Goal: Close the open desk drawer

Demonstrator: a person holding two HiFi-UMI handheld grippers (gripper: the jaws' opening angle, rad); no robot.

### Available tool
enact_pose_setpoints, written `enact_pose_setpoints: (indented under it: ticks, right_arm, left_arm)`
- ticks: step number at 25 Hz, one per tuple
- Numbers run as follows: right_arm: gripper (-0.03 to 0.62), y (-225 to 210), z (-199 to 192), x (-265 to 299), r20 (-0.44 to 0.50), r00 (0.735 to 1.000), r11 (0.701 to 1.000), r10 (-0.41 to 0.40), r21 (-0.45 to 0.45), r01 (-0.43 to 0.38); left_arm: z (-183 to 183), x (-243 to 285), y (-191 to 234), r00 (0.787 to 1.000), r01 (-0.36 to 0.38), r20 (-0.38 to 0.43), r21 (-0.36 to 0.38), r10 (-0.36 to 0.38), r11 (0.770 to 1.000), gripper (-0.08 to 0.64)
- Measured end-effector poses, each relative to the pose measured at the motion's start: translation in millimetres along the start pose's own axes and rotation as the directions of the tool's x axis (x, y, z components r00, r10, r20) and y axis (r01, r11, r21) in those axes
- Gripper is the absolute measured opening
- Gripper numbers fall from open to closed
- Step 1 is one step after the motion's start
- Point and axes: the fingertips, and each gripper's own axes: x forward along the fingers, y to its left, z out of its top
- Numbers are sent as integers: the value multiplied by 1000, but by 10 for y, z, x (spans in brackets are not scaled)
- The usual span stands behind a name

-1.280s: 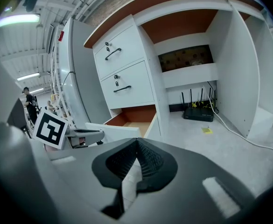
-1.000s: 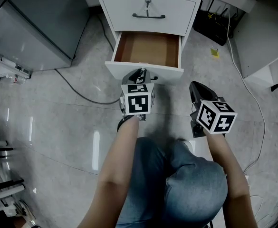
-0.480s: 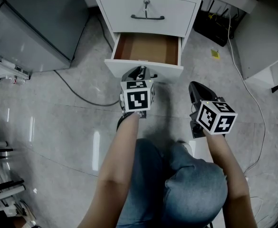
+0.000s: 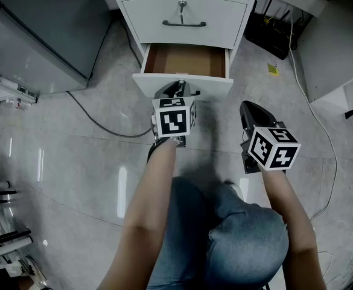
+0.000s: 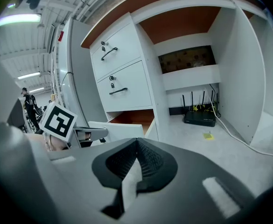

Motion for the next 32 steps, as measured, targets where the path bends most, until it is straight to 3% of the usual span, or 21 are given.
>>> enact_pose_setpoints:
  ticks: [7,17,32]
  right_arm:
    - [-2,-134,198,186,14,999,999,-30,-42,30]
    - [-2,-267,140,396,-38,998,988,-48,-148,41]
    - [-2,-492,222,631,-40,997,992,-61,-117,56]
  left_arm:
    - [59,96,15,1000,3,-4,13,-3,1000,95]
    - [116,205,39,1000,-3,-18,34,4,999,94]
    - [282,454,129,1000,1,-29,15,0,1000,94]
